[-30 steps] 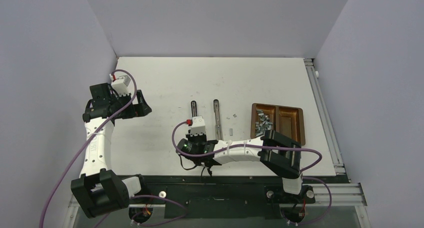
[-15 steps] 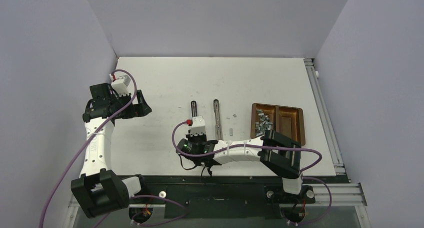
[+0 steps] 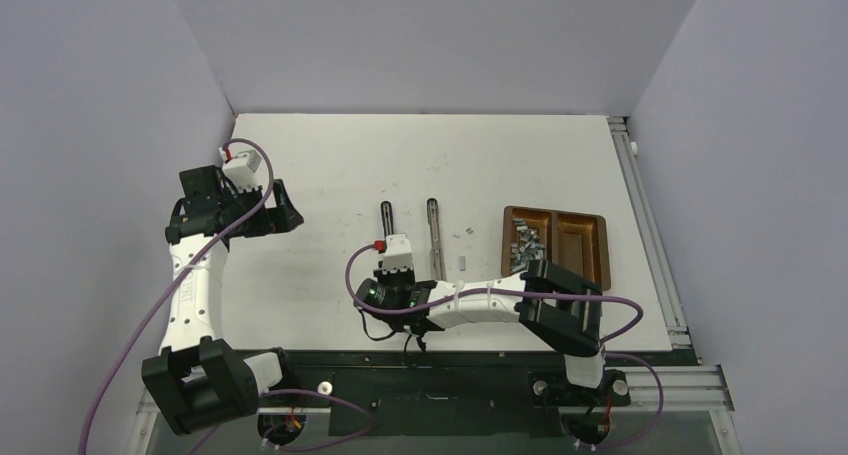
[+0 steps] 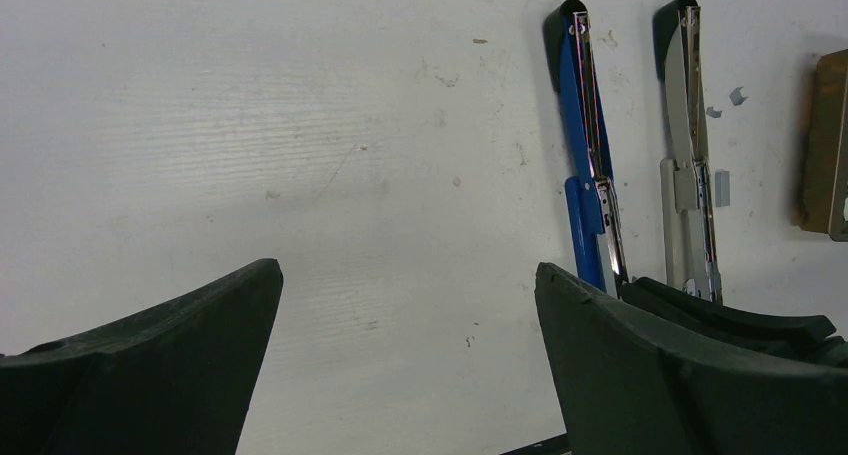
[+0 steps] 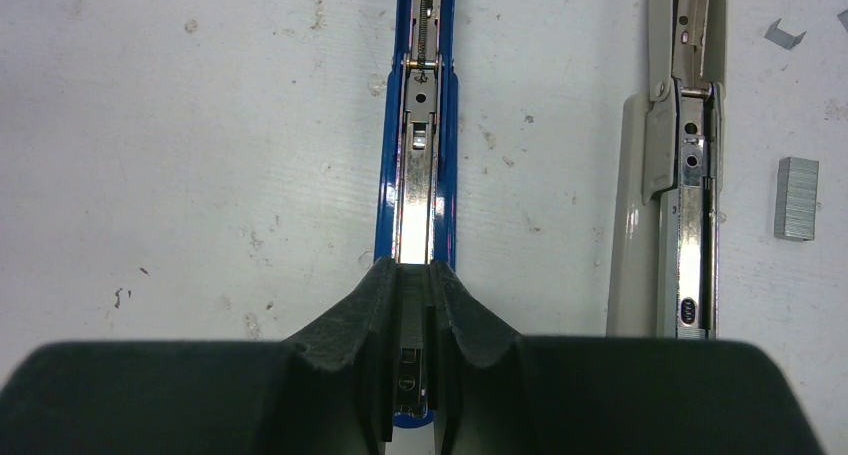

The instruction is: Load the staples into the stapler

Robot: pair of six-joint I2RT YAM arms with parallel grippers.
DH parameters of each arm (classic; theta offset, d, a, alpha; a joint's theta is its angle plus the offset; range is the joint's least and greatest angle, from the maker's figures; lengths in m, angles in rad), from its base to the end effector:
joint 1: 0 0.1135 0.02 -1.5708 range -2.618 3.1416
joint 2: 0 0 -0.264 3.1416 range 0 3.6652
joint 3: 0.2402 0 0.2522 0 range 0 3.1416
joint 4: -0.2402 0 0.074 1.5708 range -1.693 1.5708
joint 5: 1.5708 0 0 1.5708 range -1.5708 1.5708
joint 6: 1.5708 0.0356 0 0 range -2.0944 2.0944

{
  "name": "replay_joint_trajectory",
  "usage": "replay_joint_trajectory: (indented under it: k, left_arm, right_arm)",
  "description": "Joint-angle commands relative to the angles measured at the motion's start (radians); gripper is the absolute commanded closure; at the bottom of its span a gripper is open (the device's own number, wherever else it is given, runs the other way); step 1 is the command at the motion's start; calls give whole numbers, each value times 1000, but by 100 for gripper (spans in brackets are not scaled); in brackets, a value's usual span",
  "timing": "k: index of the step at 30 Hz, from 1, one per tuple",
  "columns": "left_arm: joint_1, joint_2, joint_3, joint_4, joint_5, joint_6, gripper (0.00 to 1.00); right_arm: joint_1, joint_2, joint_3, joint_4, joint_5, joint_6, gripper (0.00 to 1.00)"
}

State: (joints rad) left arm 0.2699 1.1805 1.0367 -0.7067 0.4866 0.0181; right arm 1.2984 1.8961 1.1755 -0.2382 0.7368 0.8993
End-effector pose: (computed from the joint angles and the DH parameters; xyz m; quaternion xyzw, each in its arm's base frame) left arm 0.2359 0.0480 0.3027 -0.0298 0.9118 -0.1740 0.3708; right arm 0.1268 0.3650 0.1650 -0.0700 0.8934 0.0942 0.4336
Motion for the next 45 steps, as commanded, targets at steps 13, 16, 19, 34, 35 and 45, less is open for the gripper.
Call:
replay_joint_trajectory:
  k: [13,16,19,34,35,45]
  left_arm:
    - [-2,-12,22,35,17,-12,4]
    - [-3,-13,20,35,17,-12,4]
    - [-3,-15,22,35,17,-12,4]
    - [-3,-9,46,21,18,-12,4]
    - [-2,-9,49,19,19,-12,4]
    - [-2,-20,53,9,25,-9,4]
  right_arm:
    - [0,10,-21,32,-11,1,91]
    - [0,10,-22,32,-16,0,88]
    - [1,6,-25,38,-17,-7,78]
    - [-31,-146,19,4,-13,-95,56]
    - [-42,-170,18,-9,-16,-95,54]
    - [-269,-411,-113,-142,-121,-124,49]
